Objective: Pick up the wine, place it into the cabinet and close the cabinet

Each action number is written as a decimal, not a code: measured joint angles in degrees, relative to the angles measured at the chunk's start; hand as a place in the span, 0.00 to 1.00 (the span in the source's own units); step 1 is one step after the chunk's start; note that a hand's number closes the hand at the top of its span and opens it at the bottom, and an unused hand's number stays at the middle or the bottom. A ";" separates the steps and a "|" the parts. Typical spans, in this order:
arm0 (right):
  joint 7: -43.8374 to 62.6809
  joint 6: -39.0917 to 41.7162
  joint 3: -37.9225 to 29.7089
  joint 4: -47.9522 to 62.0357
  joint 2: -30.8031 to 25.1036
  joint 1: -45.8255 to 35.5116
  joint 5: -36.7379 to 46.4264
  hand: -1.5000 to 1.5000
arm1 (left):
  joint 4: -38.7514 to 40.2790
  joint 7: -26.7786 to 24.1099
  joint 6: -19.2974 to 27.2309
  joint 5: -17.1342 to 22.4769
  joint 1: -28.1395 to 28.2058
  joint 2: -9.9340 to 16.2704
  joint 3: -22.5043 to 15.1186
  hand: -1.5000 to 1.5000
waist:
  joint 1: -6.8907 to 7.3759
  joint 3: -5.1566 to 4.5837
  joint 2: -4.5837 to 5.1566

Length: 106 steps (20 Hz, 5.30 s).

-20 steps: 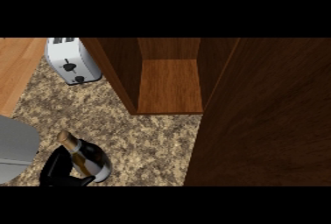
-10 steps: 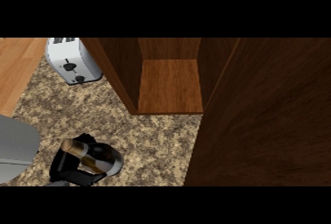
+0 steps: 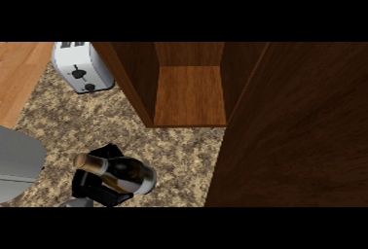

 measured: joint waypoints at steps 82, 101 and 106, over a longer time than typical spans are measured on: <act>-23.23 7.74 -2.91 0.43 -6.14 16.75 -5.94 0.00 | 44.33 9.54 42.80 20.11 -55.77 -1.77 -15.49 1.00 | -5.44 -0.04 1.78; -27.97 10.59 -2.48 0.86 -5.86 18.90 -6.79 0.00 | 54.19 4.58 51.38 16.98 -62.60 0.83 -14.44 0.00 | -7.13 -0.07 2.68; -28.79 11.14 -2.00 0.94 -5.90 19.49 -6.90 0.00 | 54.38 3.79 50.00 17.34 -63.31 1.75 -13.66 0.00 | -7.21 -0.12 2.75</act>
